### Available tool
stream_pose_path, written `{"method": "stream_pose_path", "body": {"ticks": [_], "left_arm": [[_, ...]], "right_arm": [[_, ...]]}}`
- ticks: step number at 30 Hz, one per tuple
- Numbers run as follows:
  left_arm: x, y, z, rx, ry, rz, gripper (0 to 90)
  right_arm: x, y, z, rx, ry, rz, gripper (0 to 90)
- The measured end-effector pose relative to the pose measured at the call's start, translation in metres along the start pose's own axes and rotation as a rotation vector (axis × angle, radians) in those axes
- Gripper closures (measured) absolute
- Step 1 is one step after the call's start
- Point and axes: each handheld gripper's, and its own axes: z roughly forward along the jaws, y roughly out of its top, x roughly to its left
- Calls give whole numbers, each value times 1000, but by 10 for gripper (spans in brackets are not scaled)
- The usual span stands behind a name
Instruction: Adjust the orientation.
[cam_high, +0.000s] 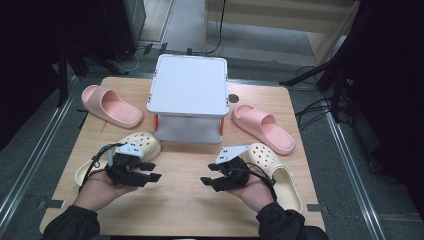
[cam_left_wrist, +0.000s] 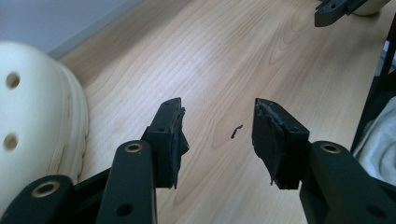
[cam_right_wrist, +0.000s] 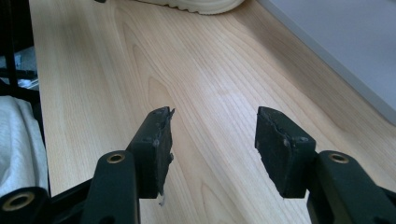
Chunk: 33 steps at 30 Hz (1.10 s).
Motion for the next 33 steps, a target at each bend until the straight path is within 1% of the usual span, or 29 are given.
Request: {"method": "stream_pose_path", "body": {"ticks": [2, 4, 6, 7, 9, 12, 13, 15, 18, 20, 23, 25, 26, 27, 28, 29, 31, 33], "left_arm": [[2, -4, -5, -8, 4, -17, 521], [4, -7, -9, -3, 15, -24, 522], [6, -9, -14, -5, 36, -25, 520], [6, -9, -14, -5, 36, -25, 522], [10, -12, -23, -25, 49, -41, 524], [14, -17, -32, -23, 64, -52, 526], [15, -18, -34, -23, 72, -57, 527], [18, -22, -39, -21, 83, -64, 531], [22, -29, -47, -24, 102, -86, 530], [25, -33, -52, -25, 122, -98, 522], [30, -37, -59, -22, 139, -120, 517], [35, -41, -63, -23, 144, -139, 515], [35, -41, -63, -23, 144, -139, 504], [36, -42, -64, -15, 131, -149, 504], [38, -43, -63, -5, 130, -157, 495], [40, -45, -62, 11, 147, -152, 496], [45, -46, -60, 36, 160, -166, 505], [49, -47, -58, 55, 184, -168, 512]], "right_arm": [[0, 2, 1, -6, 5, -1, 466], [-1, 4, 2, -10, 12, 0, 467], [-1, 5, 3, -7, 17, -8, 467], [-1, 6, 4, -5, 18, -9, 467], [-1, 8, 6, 2, 27, -5, 477], [-1, 10, 10, 16, 38, -13, 486], [-1, 11, 11, 14, 42, -18, 486], [0, 12, 12, 16, 48, -15, 486], [1, 14, 15, 22, 58, -19, 486], [1, 14, 17, 32, 60, -24, 486], [1, 15, 18, 40, 60, -26, 485], [0, 14, 18, 42, 59, -24, 484], [0, 14, 18, 42, 59, -24, 484], [0, 14, 18, 44, 59, -23, 484], [-1, 14, 18, 46, 57, -20, 484], [-1, 14, 18, 48, 56, -16, 484], [-1, 14, 19, 50, 57, -15, 483], [-1, 14, 19, 52, 57, -20, 483]]}}
